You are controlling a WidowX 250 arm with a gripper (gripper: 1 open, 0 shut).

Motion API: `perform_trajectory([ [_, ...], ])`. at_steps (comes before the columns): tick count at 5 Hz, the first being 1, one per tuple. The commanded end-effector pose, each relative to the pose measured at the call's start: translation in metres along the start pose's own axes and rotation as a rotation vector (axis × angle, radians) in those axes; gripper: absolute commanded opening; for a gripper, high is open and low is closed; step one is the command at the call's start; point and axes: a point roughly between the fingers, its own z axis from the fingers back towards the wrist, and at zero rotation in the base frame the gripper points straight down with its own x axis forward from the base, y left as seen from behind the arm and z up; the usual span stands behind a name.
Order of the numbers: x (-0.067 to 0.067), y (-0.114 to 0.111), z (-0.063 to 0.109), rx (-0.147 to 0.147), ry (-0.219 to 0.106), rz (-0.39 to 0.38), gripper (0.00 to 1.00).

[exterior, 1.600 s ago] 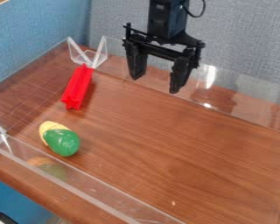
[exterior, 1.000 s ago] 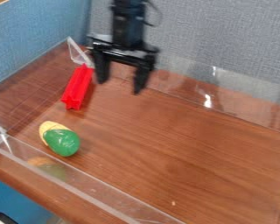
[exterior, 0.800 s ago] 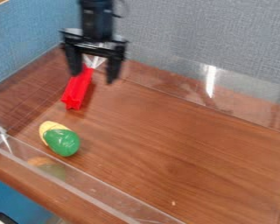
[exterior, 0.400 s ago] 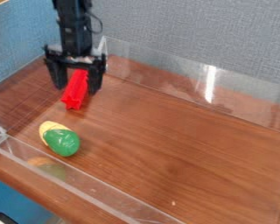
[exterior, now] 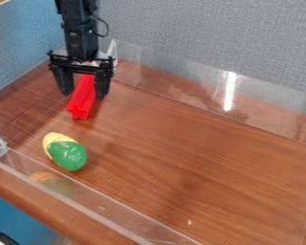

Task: Put the red object to the right side of the table

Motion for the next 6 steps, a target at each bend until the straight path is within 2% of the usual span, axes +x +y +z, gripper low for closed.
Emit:
perform_trajectory([
  [1,0.006,0.003,0.018,0.005,-0.063,0.033,1.00],
  [3,0.005,-0.008,0.018,-0.008,-0.066,0.087,1.00],
  [5,0.027,-0.003,0.009,-0.013,-0.061,0.154,1.00],
  [6,0.030,-0.007,0.002,-0.014,-0.059,0.184,1.00],
])
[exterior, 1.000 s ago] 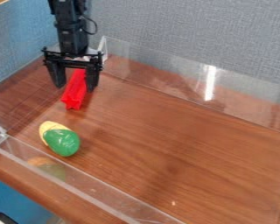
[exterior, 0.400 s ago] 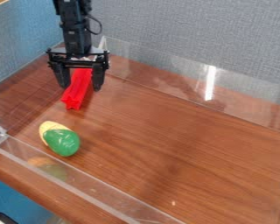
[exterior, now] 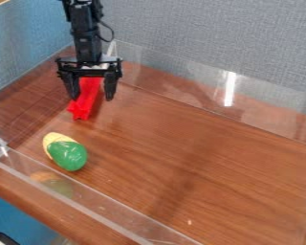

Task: Put the red object to the right side of the table

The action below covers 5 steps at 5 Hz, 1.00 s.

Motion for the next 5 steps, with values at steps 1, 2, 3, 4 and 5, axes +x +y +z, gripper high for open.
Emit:
perform_trajectory([
  [1,0.010,-0.010,0.017,-0.013,-0.067,0.012,1.00],
  [2,0.010,-0.015,0.009,-0.022,-0.073,0.050,1.00],
  [3,0.011,-0.020,-0.004,-0.021,-0.070,0.096,1.00],
  [4,0.011,-0.025,-0.018,-0.019,-0.065,0.141,1.00],
  [5,0.014,-0.031,-0.020,-0.014,-0.060,0.153,1.00],
])
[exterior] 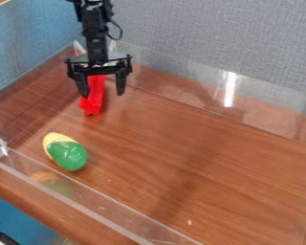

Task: Put the red object to the right side of the table

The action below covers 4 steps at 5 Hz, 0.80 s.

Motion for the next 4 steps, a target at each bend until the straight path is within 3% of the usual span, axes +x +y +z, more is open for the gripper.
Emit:
perform_trajectory([
  [1,-0.001,-0.014,-0.016,0.011,0.028,-0.012,1.00],
  [2,-0.001,-0.016,-0.010,0.011,0.030,0.035,0.00],
  [4,-0.013,-0.006,-0.022,0.004,0.028,0.065,0.00],
])
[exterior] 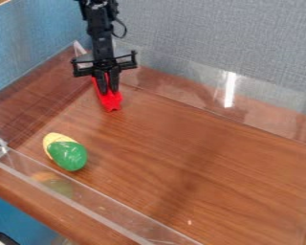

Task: Put the red object to the right side of the table

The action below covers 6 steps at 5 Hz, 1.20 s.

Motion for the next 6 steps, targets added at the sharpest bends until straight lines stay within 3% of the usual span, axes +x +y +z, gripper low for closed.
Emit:
perform_trajectory([
  [1,-0.019,0.006,-0.014,0.004,0.038,-0.025,0.00],
  [3,-0.043,-0.001,-0.003,-0.012,0.029,0.021,0.00],
  [5,-0.049,-0.007,0.005,-0.036,0.031,-0.072,0.00],
  [6,-0.053,0.001,0.009,-0.044,0.026,-0.030,0.00],
])
